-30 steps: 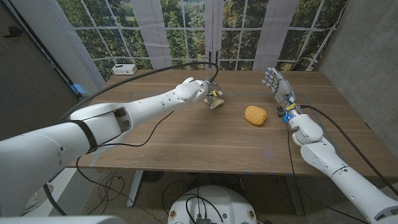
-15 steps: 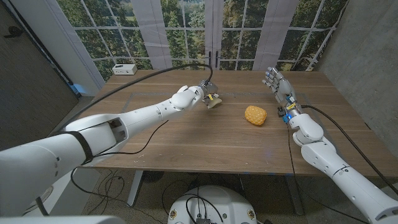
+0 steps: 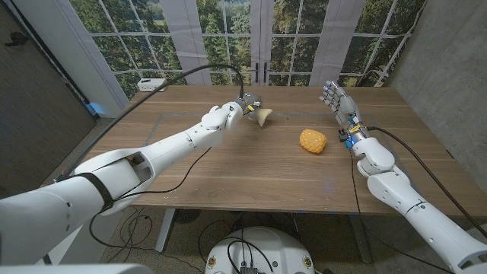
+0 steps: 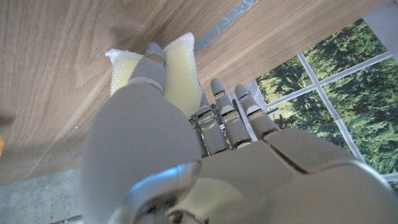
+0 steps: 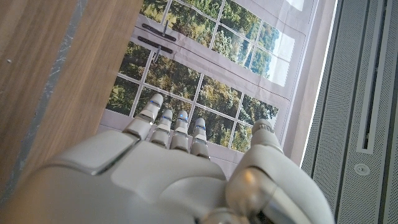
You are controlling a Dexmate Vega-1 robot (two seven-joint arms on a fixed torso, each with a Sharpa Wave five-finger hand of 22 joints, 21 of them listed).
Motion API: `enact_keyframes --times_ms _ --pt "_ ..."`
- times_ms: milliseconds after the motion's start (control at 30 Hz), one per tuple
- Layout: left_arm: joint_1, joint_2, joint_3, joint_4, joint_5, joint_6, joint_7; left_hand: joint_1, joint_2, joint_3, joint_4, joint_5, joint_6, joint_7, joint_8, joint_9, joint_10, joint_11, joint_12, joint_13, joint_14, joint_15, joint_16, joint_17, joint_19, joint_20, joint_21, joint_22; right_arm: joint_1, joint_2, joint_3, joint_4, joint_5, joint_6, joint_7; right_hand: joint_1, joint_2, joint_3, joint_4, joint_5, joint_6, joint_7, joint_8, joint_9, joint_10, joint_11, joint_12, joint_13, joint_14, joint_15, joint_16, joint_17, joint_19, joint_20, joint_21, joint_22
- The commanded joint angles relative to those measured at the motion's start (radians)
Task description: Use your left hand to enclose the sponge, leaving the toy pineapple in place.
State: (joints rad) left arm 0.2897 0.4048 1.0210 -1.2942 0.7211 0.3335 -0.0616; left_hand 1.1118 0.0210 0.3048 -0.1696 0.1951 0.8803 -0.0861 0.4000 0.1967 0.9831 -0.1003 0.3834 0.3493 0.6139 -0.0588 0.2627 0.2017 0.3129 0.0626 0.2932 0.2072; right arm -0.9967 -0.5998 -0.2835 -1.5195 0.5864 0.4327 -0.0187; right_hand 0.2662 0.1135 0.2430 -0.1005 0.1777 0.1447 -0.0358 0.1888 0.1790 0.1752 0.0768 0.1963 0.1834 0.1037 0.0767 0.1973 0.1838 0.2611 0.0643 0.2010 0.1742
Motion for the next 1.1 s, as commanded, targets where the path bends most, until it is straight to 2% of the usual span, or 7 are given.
enact_keyframes --times_ms 33,300,633,967,1100 --pt "0.057 0.025 -0.097 -0.074 -0.182 0.027 0.051 0.084 0.079 -0.009 0.004 -0.003 0.196 -0.027 0.0 0.016 0.107 -0.104 0.005 0.02 0.008 -0.17 0.006 0.002 0.002 0.011 0.007 0.003 -0.001 -0.007 0.001 -0.022 -0.009 -0.01 -0.012 -0.007 0.001 0.002 0.003 0.006 0.009 -0.001 0.002 0.003 0.007 -0.001 0.001 0.005 0.006 0.002 0.001 0.005 0.003 0.001 0.002 0.004" --pt "0.099 0.054 -0.147 -0.133 -0.284 0.038 0.067 0.088 0.086 -0.01 0.009 -0.003 0.193 -0.025 0.0 0.017 0.099 -0.105 0.003 0.028 0.009 -0.168 0.004 0.001 0.0 0.014 0.008 0.004 0.0 -0.013 0.001 -0.036 -0.017 -0.018 -0.018 0.002 0.005 0.007 -0.001 0.007 0.009 -0.003 0.002 0.003 0.007 -0.002 0.0 0.005 0.006 0.0 0.0 0.003 0.004 -0.001 0.002 0.004" --pt "0.164 0.079 -0.234 -0.197 -0.437 0.053 0.103 0.093 0.09 -0.014 0.011 -0.004 0.191 -0.024 0.001 0.018 0.096 -0.108 0.003 0.039 0.017 -0.169 0.007 0.002 0.0 0.016 0.01 0.005 -0.002 -0.017 -0.004 -0.048 -0.027 -0.019 -0.017 0.033 0.018 0.026 -0.017 0.006 0.01 -0.003 0.001 0.002 0.009 -0.001 0.0 0.005 0.009 0.001 -0.002 0.0 0.007 0.001 0.002 0.003" --pt "0.219 0.101 -0.306 -0.233 -0.592 0.014 0.128 0.099 0.091 -0.019 0.012 -0.005 0.189 -0.019 0.002 0.019 0.095 -0.107 0.005 0.051 0.026 -0.169 0.01 0.003 -0.001 0.02 0.011 0.006 -0.007 -0.016 -0.007 -0.057 -0.03 -0.017 -0.018 0.052 0.017 0.034 -0.029 0.004 0.01 -0.002 0.0 0.002 0.009 -0.001 -0.001 0.005 0.011 0.001 -0.003 -0.002 0.008 0.0 0.002 0.003" --pt "0.227 0.115 -0.314 -0.245 -0.627 0.001 0.129 0.102 0.092 -0.021 0.012 -0.006 0.189 -0.017 0.003 0.02 0.093 -0.106 0.005 0.055 0.028 -0.171 0.01 0.003 -0.001 0.019 0.012 0.006 -0.009 -0.017 -0.006 -0.066 -0.031 -0.023 -0.024 0.057 0.016 0.036 -0.032 0.003 0.01 -0.001 0.0 0.002 0.009 -0.001 -0.001 0.005 0.011 0.002 -0.004 -0.002 0.009 0.001 0.002 0.003"
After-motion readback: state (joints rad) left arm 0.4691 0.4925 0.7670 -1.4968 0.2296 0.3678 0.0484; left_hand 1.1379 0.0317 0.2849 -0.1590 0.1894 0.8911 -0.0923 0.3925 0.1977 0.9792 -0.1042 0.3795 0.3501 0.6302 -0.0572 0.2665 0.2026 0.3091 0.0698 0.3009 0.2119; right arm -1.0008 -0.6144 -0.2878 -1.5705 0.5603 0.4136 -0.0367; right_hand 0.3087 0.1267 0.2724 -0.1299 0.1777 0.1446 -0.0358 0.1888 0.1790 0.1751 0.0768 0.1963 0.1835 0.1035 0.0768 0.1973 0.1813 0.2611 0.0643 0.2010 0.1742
